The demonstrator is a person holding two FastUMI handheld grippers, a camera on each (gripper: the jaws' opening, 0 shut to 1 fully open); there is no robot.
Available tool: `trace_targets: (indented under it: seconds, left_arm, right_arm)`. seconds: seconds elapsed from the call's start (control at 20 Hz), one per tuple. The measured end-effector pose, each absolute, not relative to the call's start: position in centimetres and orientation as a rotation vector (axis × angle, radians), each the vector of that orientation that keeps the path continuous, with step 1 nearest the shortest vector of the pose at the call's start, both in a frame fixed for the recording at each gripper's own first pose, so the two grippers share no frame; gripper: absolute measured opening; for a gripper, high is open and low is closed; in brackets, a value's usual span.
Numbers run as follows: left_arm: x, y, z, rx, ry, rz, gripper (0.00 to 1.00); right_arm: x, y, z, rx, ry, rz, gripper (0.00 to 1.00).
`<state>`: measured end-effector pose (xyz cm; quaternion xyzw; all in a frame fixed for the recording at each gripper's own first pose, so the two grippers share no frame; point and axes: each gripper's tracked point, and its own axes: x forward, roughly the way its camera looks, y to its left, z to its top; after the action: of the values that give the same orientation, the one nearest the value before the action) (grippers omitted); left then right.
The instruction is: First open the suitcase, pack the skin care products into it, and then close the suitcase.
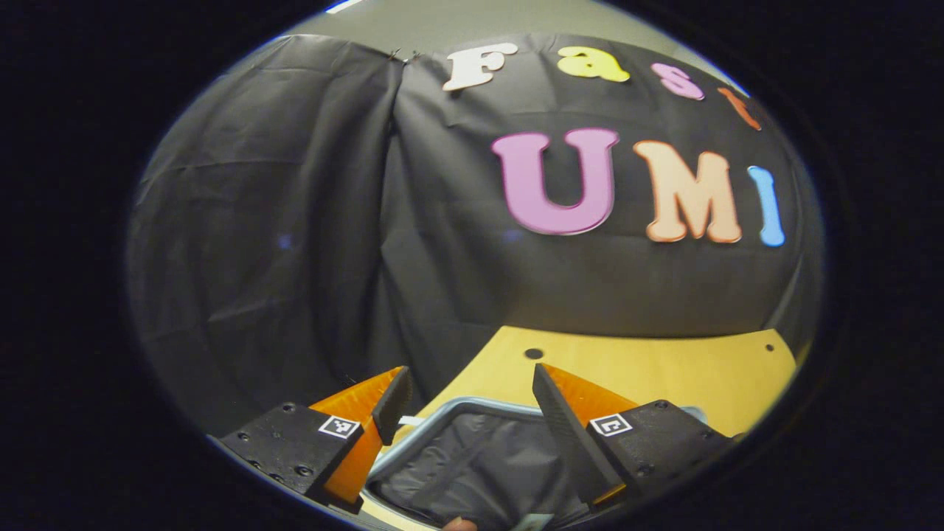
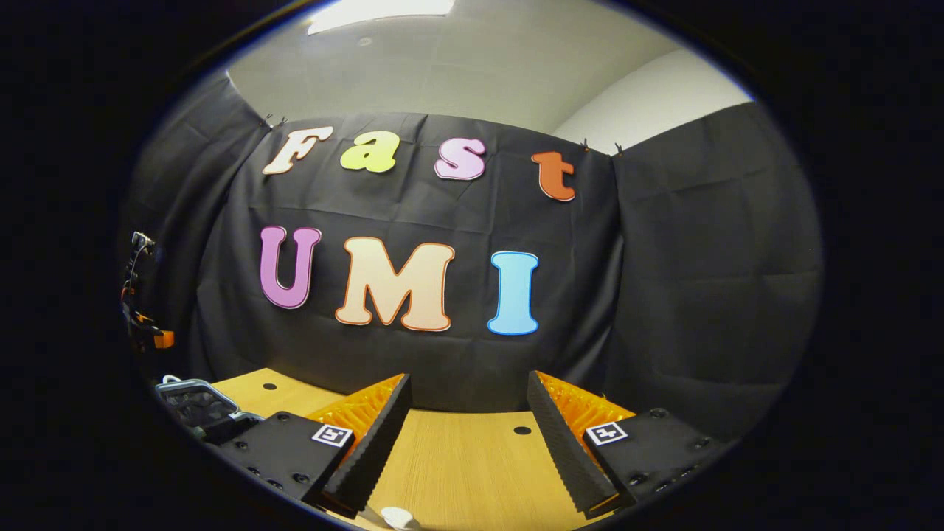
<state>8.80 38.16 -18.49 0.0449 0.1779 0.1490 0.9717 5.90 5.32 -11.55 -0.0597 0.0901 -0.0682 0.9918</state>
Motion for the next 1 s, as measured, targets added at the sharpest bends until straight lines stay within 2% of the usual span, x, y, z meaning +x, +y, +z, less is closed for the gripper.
trace_targets:
  seconds: [0.1,0.2,0.25,0.35,0.45,0.5,0.65,0.7,0.75,0.9,1.0]
  left_arm:
    - [8.8,33.4,-16.7,0.090,0.323,0.241,0.96]
    - [9.1,28.4,-16.0,0.072,0.309,0.168,0.99]
    - [8.9,26.2,-15.9,0.069,0.305,0.141,0.96]
    - [8.7,21.9,-15.7,0.068,0.298,0.082,0.97]
    - [8.3,18.4,-16.8,0.071,0.318,0.037,1.00]
    - [8.0,16.9,-17.2,0.065,0.327,0.014,0.97]
    - [6.8,11.8,-18.8,0.027,0.364,-0.049,0.97]
    - [6.4,10.4,-19.3,0.014,0.376,-0.065,1.00]
    - [6.1,8.7,-20.0,-0.001,0.388,-0.086,0.97]
    - [5.1,5.1,-22.0,-0.030,0.430,-0.124,0.97]
    - [4.5,3.3,-23.4,-0.045,0.461,-0.143,1.00]
  right_arm:
    - [5.7,3.9,-12.0,-0.094,0.184,-0.130,0.98]
    - [5.5,2.9,-12.3,-0.070,0.186,-0.120,0.98]
    - [5.4,2.5,-12.5,-0.060,0.187,-0.115,0.98]
    - [5.0,1.5,-12.8,-0.043,0.191,-0.103,0.98]
    - [4.7,0.6,-12.8,-0.039,0.191,-0.090,0.98]
    - [4.5,0.2,-12.9,-0.041,0.193,-0.084,0.98]
    - [3.9,-1.3,-13.2,-0.046,0.199,-0.077,0.98]
    - [3.7,-1.8,-13.2,-0.045,0.203,-0.075,0.98]
    - [3.5,-2.2,-13.2,-0.046,0.207,-0.073,0.98]
    - [3.1,-3.4,-13.5,-0.054,0.216,-0.067,0.98]
    - [2.9,-3.8,-13.6,-0.064,0.217,-0.062,0.98]
